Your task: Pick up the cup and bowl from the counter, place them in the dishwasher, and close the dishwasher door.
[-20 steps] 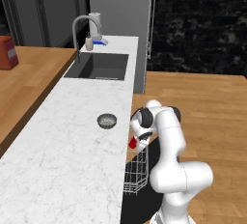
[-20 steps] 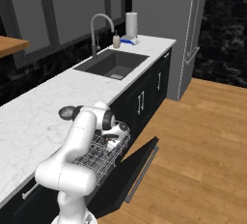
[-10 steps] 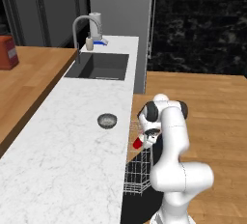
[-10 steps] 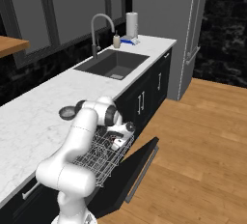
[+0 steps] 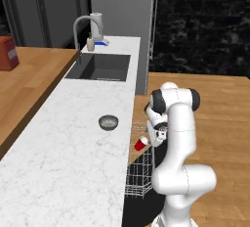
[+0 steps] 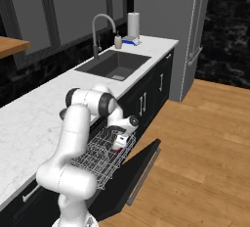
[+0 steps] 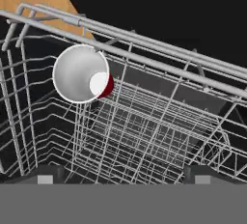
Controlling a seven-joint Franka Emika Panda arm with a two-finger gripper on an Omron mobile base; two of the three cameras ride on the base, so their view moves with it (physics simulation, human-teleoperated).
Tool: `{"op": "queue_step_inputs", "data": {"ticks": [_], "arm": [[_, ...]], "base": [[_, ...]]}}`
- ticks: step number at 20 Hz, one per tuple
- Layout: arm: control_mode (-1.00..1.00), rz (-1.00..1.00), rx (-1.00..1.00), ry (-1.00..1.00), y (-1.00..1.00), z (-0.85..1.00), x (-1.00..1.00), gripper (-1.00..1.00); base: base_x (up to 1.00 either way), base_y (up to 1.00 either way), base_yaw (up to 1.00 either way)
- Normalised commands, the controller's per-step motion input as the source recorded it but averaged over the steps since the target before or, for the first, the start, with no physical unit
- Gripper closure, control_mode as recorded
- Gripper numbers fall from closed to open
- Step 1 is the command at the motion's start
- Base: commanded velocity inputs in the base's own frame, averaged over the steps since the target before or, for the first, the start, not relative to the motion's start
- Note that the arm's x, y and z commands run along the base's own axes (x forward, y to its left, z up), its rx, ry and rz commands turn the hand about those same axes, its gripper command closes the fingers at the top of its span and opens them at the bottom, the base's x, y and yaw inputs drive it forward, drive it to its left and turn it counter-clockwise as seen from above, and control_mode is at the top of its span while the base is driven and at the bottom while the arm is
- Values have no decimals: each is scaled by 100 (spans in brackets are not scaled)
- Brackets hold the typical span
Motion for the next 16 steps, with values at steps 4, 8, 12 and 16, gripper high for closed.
{"op": "queue_step_inputs", "data": {"ticks": [4,8,12,16], "arm": [[-100,50,0,-12,-17,100,0,-100],[-100,45,0,-25,-18,100,0,-100],[-100,42,0,-21,48,100,0,-100],[-100,43,-14,-8,100,98,0,-100]], "base": [[0,0,0],[0,0,0],[0,0,0],[0,0,0]]}}
